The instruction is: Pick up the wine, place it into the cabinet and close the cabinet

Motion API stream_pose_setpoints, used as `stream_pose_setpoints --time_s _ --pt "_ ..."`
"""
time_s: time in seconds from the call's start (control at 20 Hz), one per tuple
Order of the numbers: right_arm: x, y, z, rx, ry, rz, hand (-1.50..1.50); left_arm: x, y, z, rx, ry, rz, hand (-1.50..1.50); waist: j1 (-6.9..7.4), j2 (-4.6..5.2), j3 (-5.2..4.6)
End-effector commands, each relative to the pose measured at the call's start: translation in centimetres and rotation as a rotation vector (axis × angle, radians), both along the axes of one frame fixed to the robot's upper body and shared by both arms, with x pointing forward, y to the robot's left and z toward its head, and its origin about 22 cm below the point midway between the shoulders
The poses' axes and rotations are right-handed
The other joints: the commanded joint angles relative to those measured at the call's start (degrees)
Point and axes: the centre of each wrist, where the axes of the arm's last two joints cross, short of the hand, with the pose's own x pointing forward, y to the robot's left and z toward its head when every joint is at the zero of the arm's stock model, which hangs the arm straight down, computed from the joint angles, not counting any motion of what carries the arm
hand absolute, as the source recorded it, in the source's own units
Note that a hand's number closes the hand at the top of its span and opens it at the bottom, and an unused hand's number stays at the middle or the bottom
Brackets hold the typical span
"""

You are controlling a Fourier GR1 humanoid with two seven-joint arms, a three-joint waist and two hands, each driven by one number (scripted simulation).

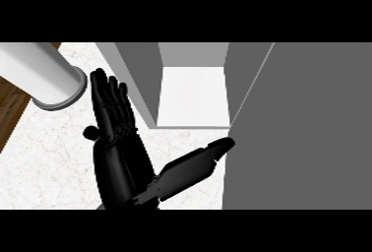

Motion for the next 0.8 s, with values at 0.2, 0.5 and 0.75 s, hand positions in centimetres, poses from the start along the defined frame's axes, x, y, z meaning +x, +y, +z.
stream_pose_setpoints --time_s 0.2,0.5,0.75 --pt "-2.2 1.0 2.7 0.033 -0.054 -0.021 -1.5 -1.9 2.1 1.4 -0.024 0.025 0.086 -1.5 0.07 0.02 -0.02" --pt "-2.9 0.4 1.8 0.008 -0.055 -0.006 -1.5 -4.0 4.9 1.2 -0.014 0.05 0.16 -1.5 -0.1 0.12 -0.04" --pt "-3.6 0.2 2.2 0.007 -0.056 -0.027 -1.5 -3.5 6.1 0.7 -0.043 0.076 0.171 -1.5 -0.46 0.22 -0.07"
